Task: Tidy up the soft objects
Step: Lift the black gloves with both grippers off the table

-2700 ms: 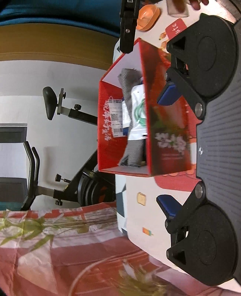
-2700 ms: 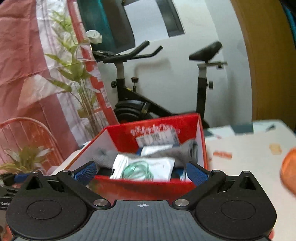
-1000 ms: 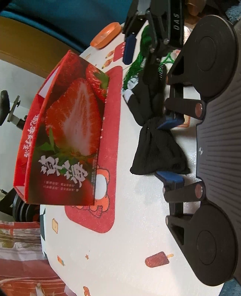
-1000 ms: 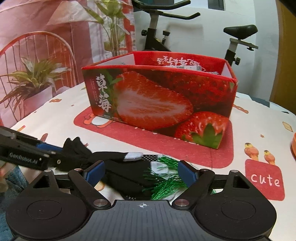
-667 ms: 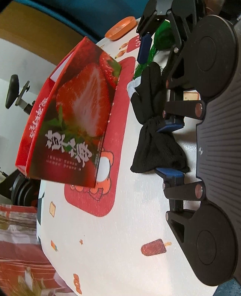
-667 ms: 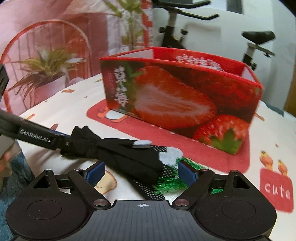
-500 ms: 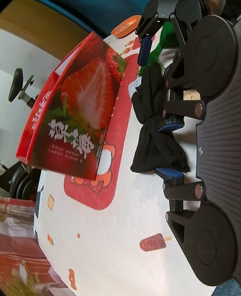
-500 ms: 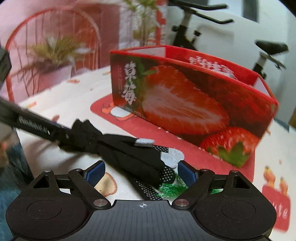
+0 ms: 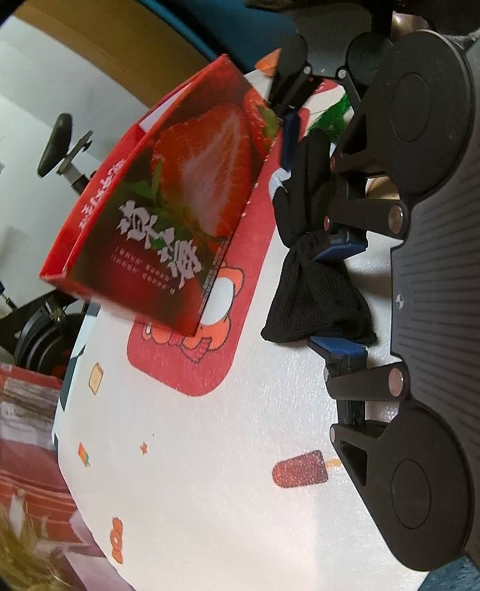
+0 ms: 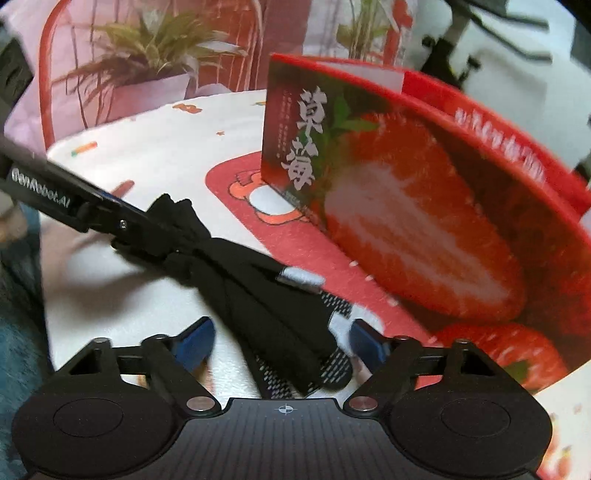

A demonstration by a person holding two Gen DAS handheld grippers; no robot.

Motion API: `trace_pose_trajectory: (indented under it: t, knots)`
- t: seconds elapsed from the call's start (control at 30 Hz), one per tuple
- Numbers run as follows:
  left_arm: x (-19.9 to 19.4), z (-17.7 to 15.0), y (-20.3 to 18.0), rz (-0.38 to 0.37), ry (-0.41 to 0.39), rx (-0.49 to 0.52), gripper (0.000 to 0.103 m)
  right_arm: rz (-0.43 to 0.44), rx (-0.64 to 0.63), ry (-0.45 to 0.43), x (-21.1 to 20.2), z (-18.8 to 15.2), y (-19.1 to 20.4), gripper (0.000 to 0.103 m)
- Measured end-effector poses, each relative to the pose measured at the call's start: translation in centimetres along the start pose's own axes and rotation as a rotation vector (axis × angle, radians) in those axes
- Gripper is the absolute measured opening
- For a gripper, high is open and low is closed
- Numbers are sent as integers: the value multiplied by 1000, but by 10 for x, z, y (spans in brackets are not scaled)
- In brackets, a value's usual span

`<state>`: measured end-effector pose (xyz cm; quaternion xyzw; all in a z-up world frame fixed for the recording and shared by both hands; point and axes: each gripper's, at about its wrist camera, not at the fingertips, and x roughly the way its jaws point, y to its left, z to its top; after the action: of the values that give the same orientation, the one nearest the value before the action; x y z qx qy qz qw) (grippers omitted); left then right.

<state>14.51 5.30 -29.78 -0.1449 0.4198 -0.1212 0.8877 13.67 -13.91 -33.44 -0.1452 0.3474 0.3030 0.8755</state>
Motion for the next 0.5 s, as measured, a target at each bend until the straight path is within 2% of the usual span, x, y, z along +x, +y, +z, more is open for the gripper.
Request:
trace_pose_trajectory:
  t: [0.03, 0.13, 0.3, 0.4, 0.5]
  knots:
    - [0, 0, 1, -1, -4, -10, 46, 11, 24, 4, 1, 0, -2, 73]
    - [0, 0, 3, -3, -11, -23, 46, 15, 56, -5, -1, -2, -2, 64]
    - [-1, 0, 7, -1, -24, -49, 46, 10, 168, -34, -9, -8, -9, 27]
    - [-1, 0, 7, -2, -28, -55, 46, 28, 263, -60, -13, -15, -16, 17]
    - [-3, -1, 5, 2, -30, -44, 43, 43, 330, -86, -15, -19, -15, 11]
